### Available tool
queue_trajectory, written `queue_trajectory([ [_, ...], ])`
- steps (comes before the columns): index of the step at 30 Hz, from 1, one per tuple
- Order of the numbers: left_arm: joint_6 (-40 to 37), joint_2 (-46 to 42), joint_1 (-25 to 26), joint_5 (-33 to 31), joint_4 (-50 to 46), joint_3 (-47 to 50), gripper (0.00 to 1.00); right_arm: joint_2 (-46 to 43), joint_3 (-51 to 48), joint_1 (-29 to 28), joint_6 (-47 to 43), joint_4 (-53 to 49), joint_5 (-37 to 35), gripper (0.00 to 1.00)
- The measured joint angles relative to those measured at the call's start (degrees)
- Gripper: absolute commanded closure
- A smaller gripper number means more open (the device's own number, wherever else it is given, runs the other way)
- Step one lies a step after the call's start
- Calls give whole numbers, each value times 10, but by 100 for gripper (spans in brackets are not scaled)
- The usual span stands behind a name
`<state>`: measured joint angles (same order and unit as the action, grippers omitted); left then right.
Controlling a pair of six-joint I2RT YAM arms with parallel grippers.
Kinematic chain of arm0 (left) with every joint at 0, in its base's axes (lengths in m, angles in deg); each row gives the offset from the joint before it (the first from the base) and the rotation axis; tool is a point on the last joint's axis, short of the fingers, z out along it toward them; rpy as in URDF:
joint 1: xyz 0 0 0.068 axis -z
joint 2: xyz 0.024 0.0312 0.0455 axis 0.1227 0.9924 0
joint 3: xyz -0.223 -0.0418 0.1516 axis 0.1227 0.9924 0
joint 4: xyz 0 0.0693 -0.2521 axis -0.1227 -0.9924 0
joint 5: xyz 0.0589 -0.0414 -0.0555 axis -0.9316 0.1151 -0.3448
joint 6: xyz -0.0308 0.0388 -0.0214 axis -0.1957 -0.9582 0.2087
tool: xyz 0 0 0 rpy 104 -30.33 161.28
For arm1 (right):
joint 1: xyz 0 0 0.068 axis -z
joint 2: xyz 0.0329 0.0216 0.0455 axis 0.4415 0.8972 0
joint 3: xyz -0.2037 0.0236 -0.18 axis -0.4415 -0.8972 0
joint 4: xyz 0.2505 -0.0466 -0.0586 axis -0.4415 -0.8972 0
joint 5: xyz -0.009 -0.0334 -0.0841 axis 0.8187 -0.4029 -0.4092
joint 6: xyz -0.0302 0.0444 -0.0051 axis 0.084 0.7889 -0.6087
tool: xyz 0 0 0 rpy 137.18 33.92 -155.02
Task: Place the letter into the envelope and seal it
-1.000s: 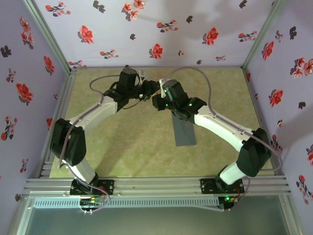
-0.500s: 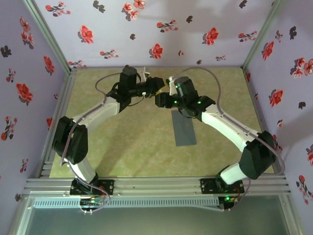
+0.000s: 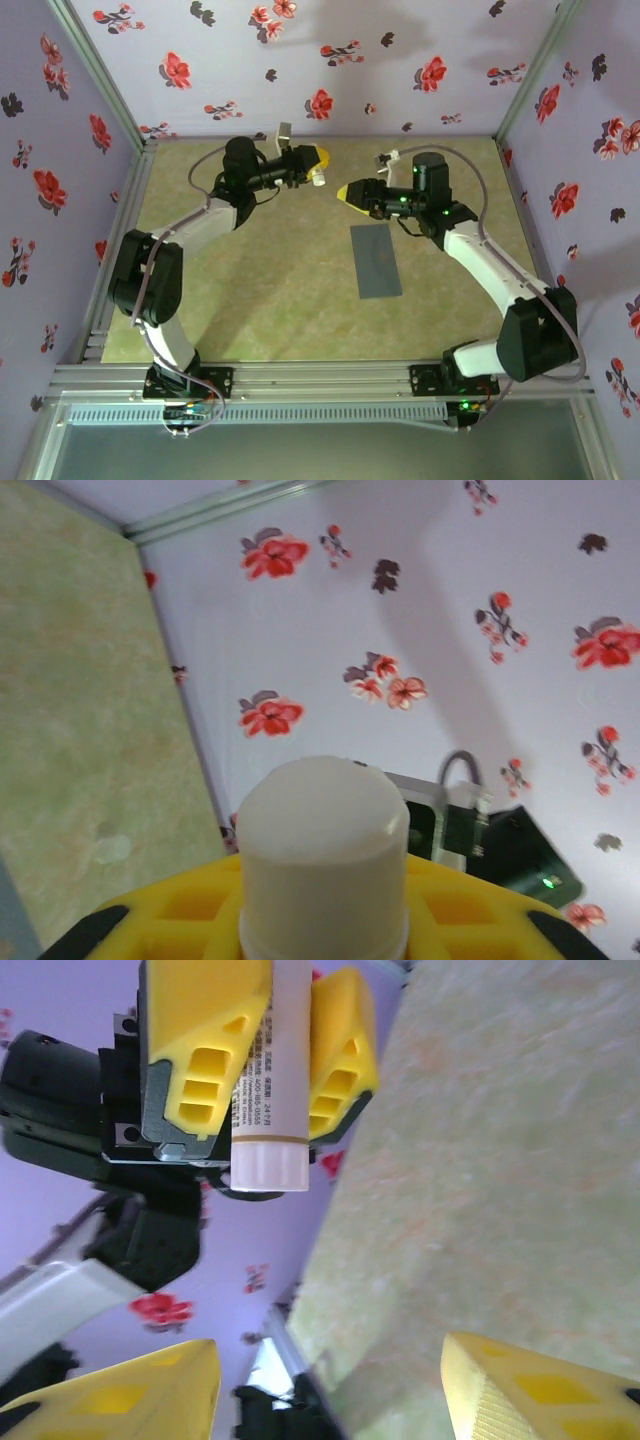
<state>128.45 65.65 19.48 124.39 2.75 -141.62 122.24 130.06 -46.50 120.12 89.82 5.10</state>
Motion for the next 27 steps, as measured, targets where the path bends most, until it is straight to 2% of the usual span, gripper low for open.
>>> queue_trajectory([
  [6, 27, 2, 5, 17, 65, 12, 100, 50, -10, 0, 103, 151, 50, 42],
  [13, 49, 20, 7, 19, 101, 17, 100, 77, -8, -1, 170, 256, 68, 41],
  [18, 59, 25, 14, 19, 109, 17, 100, 99, 3, -10, 193, 290, 70, 43],
  [27, 67, 25, 17, 19, 118, 17, 100, 120, 9, -28, 218, 323, 72, 55],
])
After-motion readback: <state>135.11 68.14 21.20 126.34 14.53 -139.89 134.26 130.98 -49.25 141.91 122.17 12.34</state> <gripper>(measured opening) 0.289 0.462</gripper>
